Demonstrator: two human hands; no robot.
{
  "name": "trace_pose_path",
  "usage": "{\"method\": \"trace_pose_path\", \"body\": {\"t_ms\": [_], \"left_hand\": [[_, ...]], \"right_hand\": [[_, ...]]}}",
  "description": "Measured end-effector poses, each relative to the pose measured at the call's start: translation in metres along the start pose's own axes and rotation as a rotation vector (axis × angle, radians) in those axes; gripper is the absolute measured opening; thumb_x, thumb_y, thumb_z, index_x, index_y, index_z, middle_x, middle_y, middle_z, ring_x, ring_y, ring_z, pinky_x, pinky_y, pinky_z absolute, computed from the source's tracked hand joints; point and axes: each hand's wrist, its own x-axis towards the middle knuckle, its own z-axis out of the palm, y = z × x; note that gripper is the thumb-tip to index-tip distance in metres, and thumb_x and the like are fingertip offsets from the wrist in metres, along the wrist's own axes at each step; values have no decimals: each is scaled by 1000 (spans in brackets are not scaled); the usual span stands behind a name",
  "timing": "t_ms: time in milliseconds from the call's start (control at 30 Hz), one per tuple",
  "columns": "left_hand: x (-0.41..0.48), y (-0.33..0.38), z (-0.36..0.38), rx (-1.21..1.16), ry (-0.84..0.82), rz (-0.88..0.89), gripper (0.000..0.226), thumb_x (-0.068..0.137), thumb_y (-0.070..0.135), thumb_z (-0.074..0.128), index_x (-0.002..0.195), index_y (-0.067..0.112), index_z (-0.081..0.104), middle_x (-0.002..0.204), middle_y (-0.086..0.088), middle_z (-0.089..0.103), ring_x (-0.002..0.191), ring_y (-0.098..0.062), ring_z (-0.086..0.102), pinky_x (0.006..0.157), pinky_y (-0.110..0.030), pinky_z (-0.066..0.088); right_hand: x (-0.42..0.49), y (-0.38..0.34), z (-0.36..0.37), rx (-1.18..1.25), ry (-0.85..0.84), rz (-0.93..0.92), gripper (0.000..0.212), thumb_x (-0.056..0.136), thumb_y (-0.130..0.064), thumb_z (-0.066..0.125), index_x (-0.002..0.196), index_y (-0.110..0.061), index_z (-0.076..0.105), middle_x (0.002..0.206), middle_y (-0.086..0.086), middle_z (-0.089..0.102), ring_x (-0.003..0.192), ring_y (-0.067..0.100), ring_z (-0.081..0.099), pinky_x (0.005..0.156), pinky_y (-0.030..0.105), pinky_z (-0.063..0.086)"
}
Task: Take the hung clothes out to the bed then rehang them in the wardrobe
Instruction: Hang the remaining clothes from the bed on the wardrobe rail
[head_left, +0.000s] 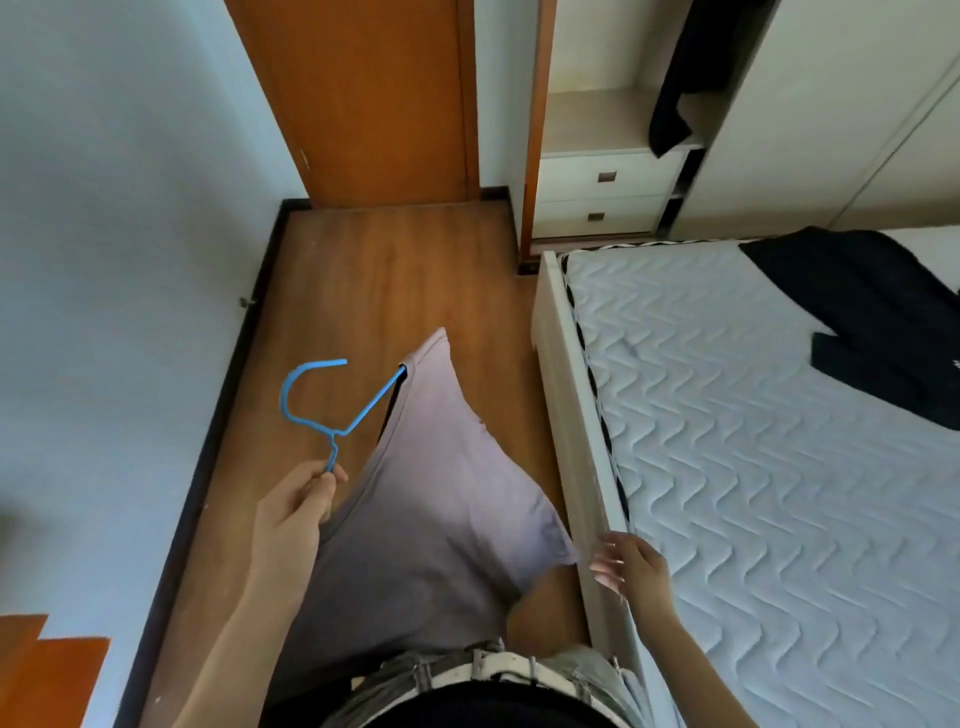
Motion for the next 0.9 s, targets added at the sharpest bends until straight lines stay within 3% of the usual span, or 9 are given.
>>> {"method": "trace_pose_path", "body": {"t_ms": [133, 233, 333, 467, 633, 767, 833, 900], "left_hand": [[67, 6, -5, -3, 9, -26, 43, 95, 8, 52, 68, 37, 68, 63, -5, 46, 62, -20, 39, 62, -30, 35], [118, 6, 0, -17, 26, -80, 44, 94, 8, 53, 69, 39, 70, 59, -4, 49, 61, -21, 40, 62, -31, 35], [171, 2, 10, -47, 91, -183, 43, 94, 8, 53, 66, 34, 71, 56, 5, 58, 54, -10, 45, 61, -30, 36], [254, 5, 24, -6, 181, -235, 32, 93, 7, 52, 72, 22, 70, 72, -11, 62, 65, -18, 50, 66, -32, 39], [367, 44, 34, 84, 269, -188, 35, 89, 0, 55, 65, 22, 68, 63, 16, 67, 58, 6, 54, 55, -6, 39], [459, 90, 58, 205, 201, -139, 28, 88, 4, 57, 63, 17, 57, 53, -4, 47, 54, -9, 38, 45, -19, 26], [510, 109, 73, 241, 162, -109, 29, 88, 3, 57, 66, 21, 60, 56, -8, 50, 50, -6, 38, 45, -19, 26], [565, 126, 93, 237, 126, -92, 34, 88, 2, 58, 72, 31, 66, 66, 2, 64, 53, -2, 50, 48, -13, 33]], "right_hand": [[32, -29, 57, -44, 2, 14, 21, 96, -3, 46, 96, 4, 65, 73, 15, 66, 53, 18, 65, 51, 23, 55], [71, -61, 102, -91, -29, 22, 22, 96, -4, 45, 96, 2, 66, 78, 18, 67, 58, 22, 66, 53, 24, 57], [129, -97, 150, -136, -58, 24, 23, 95, -6, 46, 100, 4, 66, 81, 21, 69, 62, 24, 65, 59, 30, 57], [217, -166, 221, -207, -144, -15, 23, 96, -11, 47, 99, 0, 67, 84, 18, 71, 76, 30, 67, 81, 44, 55], [317, -272, 293, -251, -204, -43, 24, 97, -12, 45, 98, -5, 68, 88, 18, 70, 79, 29, 68, 81, 44, 55], [382, -347, 327, -248, -217, -52, 24, 97, -10, 43, 99, -2, 66, 81, 16, 65, 64, 21, 67, 62, 32, 54], [409, -377, 341, -223, -185, -42, 20, 96, -11, 47, 96, -2, 65, 81, 17, 67, 68, 23, 68, 64, 33, 54], [438, -403, 352, -157, -171, -25, 20, 98, -11, 46, 93, -4, 64, 81, 15, 67, 69, 26, 67, 62, 30, 56]]}}
